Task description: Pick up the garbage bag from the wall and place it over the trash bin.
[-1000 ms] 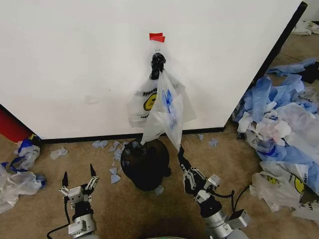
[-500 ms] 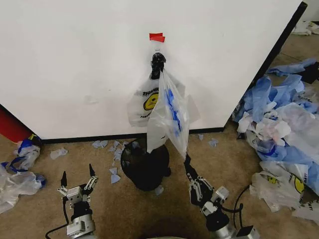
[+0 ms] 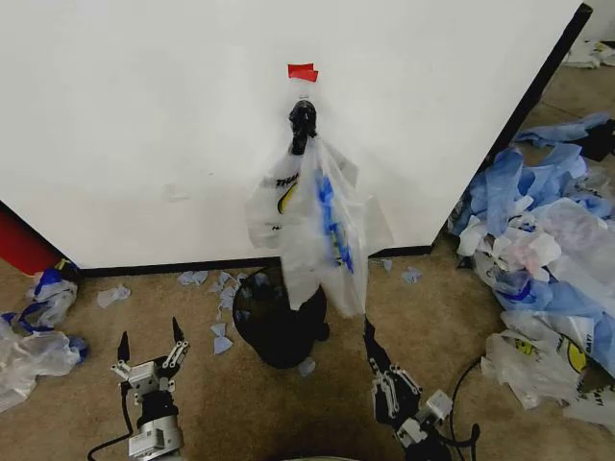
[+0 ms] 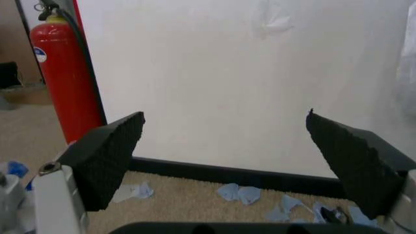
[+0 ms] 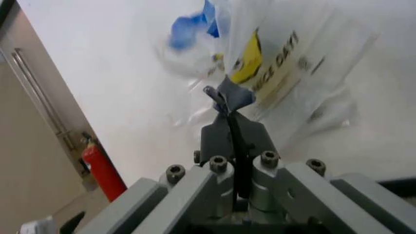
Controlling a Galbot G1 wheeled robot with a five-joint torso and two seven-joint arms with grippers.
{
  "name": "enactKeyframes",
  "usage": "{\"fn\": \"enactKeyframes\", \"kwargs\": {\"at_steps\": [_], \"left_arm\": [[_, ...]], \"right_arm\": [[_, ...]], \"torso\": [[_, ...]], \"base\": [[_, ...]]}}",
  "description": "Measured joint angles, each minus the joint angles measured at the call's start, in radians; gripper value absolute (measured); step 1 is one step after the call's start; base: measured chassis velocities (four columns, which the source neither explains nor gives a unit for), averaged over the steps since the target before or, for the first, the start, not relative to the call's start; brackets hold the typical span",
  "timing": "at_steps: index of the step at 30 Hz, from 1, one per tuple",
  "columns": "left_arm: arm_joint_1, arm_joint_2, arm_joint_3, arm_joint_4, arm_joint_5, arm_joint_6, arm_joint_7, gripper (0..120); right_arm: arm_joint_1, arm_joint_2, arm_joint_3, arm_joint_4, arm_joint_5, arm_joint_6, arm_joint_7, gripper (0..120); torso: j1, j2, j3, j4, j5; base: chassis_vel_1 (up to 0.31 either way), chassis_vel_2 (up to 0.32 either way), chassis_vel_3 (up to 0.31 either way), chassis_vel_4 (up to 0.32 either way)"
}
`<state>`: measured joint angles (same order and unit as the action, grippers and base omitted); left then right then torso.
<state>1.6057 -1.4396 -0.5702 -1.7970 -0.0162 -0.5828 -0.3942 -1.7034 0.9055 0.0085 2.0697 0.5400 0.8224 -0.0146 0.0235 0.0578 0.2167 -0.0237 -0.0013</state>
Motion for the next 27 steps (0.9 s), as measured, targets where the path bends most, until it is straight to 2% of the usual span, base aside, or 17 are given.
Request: {"fn": "enactKeyframes", "kwargs": {"at_steps": [4,10,24,27], "left_arm": [[0.001,0.001,0.001,-0.002,0.001,-0.001,0.000,98],[0.006,0.000,0.002,-0.004,0.004,-0.002,-0.001,98],[0.014,-0.003,-0.004,-0.053,0.005,0.008,-0.007,98],[0.024,-0.004,-0.001,-0.098,0.004,0.022,-0.008,98]], "right_arm": [[-0.005,0.007,0.002,-0.001,-0.003,0.000,-0.002,0],[0.067,0.015,-0.006,0.010,-0.008,-0.014,0.026,0],[0.303,-0.005,-0.076,0.024,0.074,-0.124,0.088,0],[0.363,-0.013,-0.100,0.009,0.104,-0.140,0.096,0]], "torso": [[0.000,0.000,0.000,-0.0001,0.0000],[0.000,0.000,0.000,0.0002,0.0000],[0.000,0.000,0.000,0.0000,-0.0001],[0.000,0.000,0.000,0.0002,0.0000]], "base": [[0.000,0.000,0.000,0.000],[0.000,0.000,0.000,0.000],[0.000,0.000,0.000,0.000],[0.000,0.000,0.000,0.000]]}}
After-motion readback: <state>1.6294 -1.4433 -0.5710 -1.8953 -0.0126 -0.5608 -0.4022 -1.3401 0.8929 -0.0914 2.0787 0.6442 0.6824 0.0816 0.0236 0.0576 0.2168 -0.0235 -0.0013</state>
